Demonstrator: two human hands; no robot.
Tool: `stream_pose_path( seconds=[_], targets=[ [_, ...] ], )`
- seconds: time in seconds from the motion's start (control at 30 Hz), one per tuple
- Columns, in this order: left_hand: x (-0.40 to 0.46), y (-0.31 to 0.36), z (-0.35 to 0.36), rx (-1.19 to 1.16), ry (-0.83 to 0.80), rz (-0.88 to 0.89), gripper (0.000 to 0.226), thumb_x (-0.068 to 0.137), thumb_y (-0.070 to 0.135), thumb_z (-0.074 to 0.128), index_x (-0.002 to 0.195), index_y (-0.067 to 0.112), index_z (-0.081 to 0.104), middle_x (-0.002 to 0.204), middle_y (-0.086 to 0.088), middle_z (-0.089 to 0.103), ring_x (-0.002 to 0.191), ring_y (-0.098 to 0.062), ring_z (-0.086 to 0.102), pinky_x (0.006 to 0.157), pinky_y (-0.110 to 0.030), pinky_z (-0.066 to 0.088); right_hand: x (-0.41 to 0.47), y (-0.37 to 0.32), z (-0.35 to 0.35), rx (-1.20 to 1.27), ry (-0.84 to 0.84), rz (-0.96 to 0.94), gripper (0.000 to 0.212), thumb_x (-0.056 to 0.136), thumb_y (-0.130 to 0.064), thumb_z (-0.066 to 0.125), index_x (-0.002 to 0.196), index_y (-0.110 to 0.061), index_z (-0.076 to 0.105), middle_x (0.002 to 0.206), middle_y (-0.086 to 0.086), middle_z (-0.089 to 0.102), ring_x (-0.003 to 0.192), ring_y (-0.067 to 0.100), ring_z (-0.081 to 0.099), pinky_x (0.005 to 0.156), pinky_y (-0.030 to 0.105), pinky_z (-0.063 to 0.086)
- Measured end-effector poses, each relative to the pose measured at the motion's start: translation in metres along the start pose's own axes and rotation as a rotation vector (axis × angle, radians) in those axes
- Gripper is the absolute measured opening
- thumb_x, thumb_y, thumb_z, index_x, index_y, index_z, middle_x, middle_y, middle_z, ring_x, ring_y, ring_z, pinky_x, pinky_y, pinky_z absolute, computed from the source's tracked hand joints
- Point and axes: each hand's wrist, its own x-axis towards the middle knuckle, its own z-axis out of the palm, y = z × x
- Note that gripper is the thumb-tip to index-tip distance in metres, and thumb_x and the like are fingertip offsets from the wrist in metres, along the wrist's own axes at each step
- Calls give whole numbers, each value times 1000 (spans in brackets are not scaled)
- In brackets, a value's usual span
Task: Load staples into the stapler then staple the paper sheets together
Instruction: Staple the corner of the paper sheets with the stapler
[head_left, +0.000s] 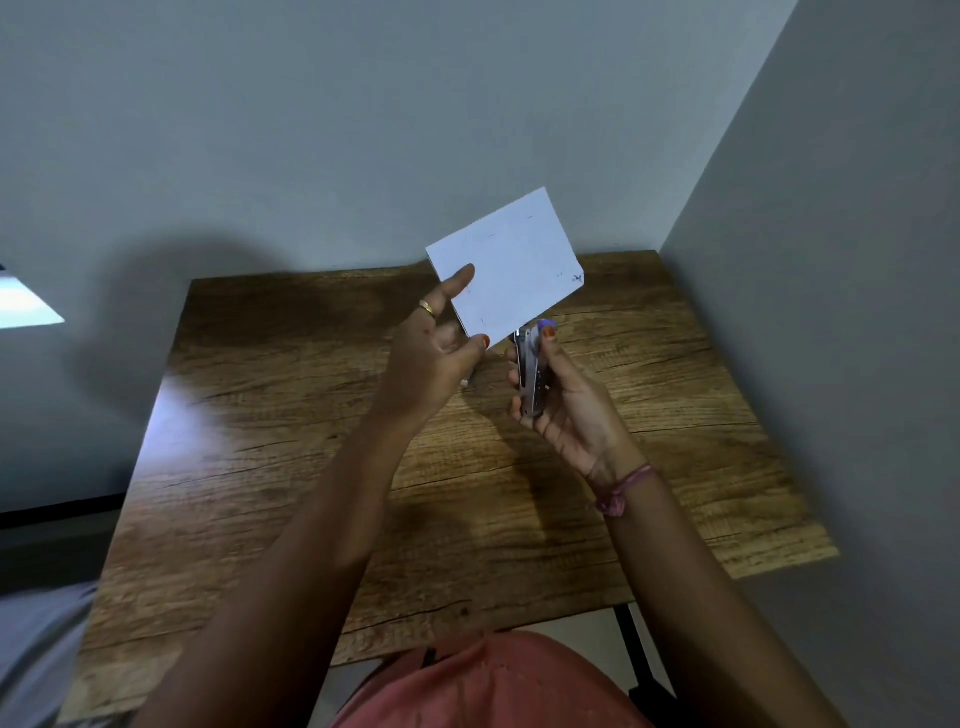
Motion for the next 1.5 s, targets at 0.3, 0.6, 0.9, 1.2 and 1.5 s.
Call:
stream_pose_path(
  seconds=[0.3, 0.6, 0.9, 1.2, 1.5],
  targets=[
    [-2, 2, 8, 28, -25, -4, 66, 84, -12, 59, 140, 19, 41, 112, 12, 69, 109, -5, 63, 98, -50, 48, -4, -4, 2, 35, -16, -12, 29, 84, -35, 63, 100, -11, 63, 87, 5, 64, 79, 13, 60, 63, 26, 54],
    [-2, 3, 5, 0, -131, 3, 66, 84, -13, 58, 140, 17, 41, 132, -9, 60, 117, -9, 60, 95, -35, 51, -1, -14, -4, -10, -62, 24, 27, 79, -34, 65, 96, -14, 64, 82, 4, 67, 76, 13, 63, 64, 27, 54],
    [2, 5, 3, -8, -179, 69, 70, 82, -17, 58, 137, 22, 40, 127, 7, 58, 114, -8, 61, 90, -32, 54, 5, -9, -1, 30, -29, 40, 30, 76, -33, 69, 96, -11, 63, 80, 6, 66, 73, 12, 62, 59, 24, 51],
    [-2, -11, 12, -150, -49, -106, 82, 55, 48, 84, 124, 18, 52, 119, -3, 67, 112, -18, 63, 94, -38, 52, 8, -16, 8, 0, -70, 4, 33, 76, -31, 69, 98, -8, 59, 89, 9, 66, 70, 15, 61, 56, 23, 51],
    [-4, -13, 40, -326, 115, -178, 55, 62, 35, 84, 110, 14, 67, 106, -5, 73, 101, -22, 69, 85, -41, 55, 11, -11, 14, -30, -42, -17, 32, 74, -26, 69, 101, -9, 66, 99, 14, 60, 77, 19, 59, 61, 24, 49]
  ],
)
